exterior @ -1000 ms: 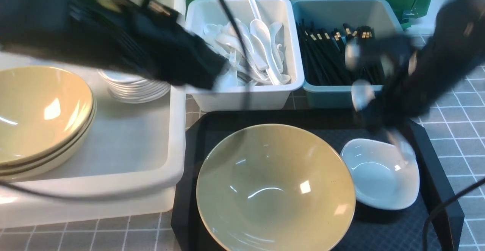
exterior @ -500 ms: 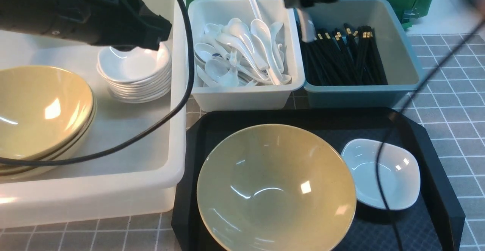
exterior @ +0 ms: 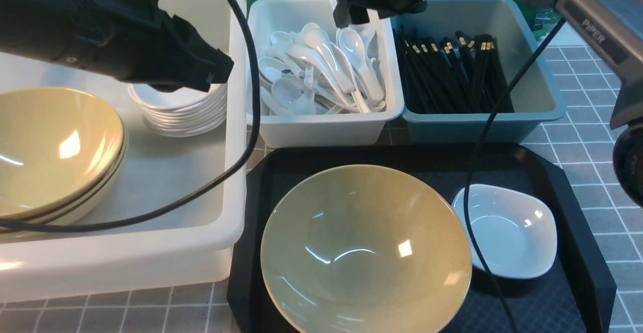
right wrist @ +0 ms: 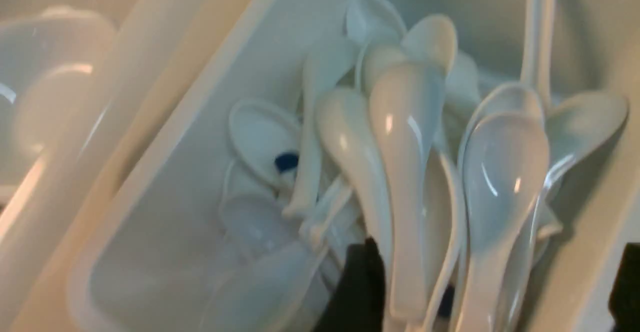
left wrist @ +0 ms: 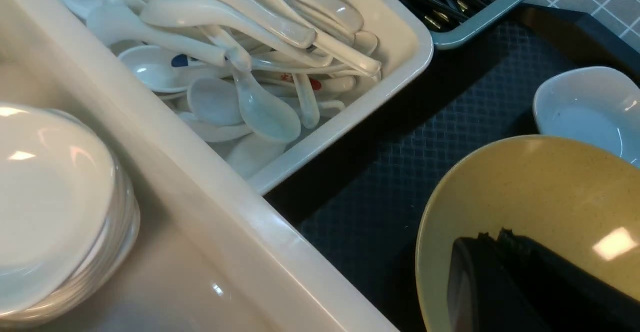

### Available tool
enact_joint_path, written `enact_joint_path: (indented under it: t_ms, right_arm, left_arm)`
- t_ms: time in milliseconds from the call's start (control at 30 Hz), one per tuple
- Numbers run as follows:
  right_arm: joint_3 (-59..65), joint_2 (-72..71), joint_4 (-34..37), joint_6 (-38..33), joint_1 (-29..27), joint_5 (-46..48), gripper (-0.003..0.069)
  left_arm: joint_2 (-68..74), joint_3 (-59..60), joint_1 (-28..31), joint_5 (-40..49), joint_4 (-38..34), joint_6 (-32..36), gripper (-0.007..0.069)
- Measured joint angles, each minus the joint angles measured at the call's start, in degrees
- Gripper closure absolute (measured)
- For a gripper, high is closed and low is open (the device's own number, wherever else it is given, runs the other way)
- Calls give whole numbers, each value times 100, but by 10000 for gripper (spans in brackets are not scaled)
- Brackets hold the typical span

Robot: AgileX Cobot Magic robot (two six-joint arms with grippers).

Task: On grey table put chopsticks spoon bowls plates into blue grey white boxes.
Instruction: 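Place the white spoon into the bin of spoons with the right gripper, then grasp the large bowl on the tray by its rim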

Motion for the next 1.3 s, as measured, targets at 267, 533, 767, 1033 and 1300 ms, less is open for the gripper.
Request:
enact_joint_path:
  t_ms: [267,533,767,1033,1300]
  right_arm:
    - [-34,-956,-22,-488,9,1145,95]
    - [2961,-3015,-26,-1049,53,1152,321]
    - [5290,-4517,-44,-1318,53,1163,471]
    - [6432,-5426,-96,-1341,53,1000,497]
    - [6499,-5567,-107,-1348,53,901,496]
  left_arm:
    - [863,-840,-830,641,640,-591,460]
    - [2202,-1474,-1735,1201,2164,-1353,128]
    - [3130,-1754,-2154,615,2720,-1065,63]
    - [3952,-1985,-2317,341,2734,-897,73]
    - [4011,-2033,-2301,1153,2353,-809,505]
